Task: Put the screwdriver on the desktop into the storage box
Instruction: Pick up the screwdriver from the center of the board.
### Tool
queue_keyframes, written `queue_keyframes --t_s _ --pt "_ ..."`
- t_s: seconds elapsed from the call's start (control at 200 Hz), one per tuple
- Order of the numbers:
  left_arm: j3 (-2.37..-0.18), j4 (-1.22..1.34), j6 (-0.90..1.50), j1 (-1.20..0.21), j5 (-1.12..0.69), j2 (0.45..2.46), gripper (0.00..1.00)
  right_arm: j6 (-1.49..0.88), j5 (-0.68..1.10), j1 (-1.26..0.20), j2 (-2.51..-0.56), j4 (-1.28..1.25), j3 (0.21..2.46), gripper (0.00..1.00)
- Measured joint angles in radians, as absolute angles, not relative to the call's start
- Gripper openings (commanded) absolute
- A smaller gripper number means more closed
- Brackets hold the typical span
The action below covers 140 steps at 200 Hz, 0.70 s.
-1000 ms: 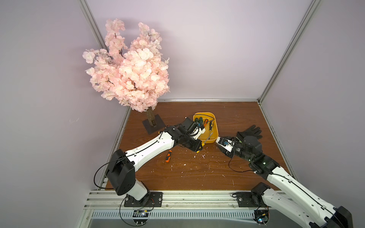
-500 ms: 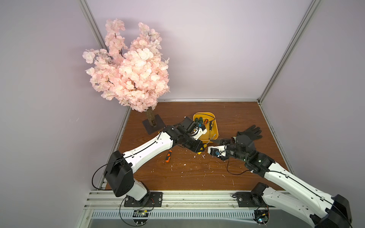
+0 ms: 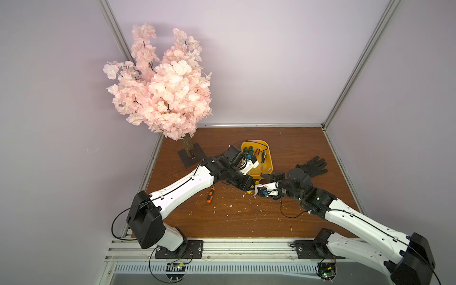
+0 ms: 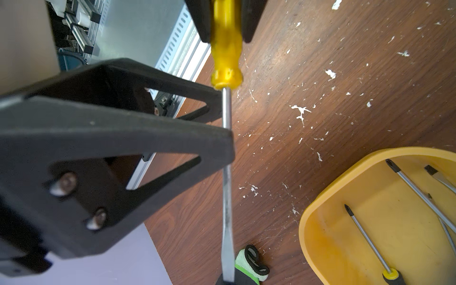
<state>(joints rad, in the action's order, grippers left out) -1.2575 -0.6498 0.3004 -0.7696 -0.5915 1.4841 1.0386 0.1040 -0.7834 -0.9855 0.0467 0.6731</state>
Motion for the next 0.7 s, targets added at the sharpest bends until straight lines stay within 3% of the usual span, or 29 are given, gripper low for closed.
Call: queue_keyframes --t_s 0.225,0.59,0.701 --pt "-1.253 -0.654 0.300 -0.770 -0.602 1.480 0.05 1.070 0.072 -0.810 -1.024 0.024 0.675 0.42" --pt "-1.243 -0.654 0.304 -0.765 -0.593 1.453 0.07 1.109 0.056 -0.833 -1.048 0.058 0.689 0.08" --pt "-1.243 -0.659 0.307 -0.765 -0.584 1.450 0.14 1.108 0.056 -0.841 -1.052 0.073 0.689 0.02"
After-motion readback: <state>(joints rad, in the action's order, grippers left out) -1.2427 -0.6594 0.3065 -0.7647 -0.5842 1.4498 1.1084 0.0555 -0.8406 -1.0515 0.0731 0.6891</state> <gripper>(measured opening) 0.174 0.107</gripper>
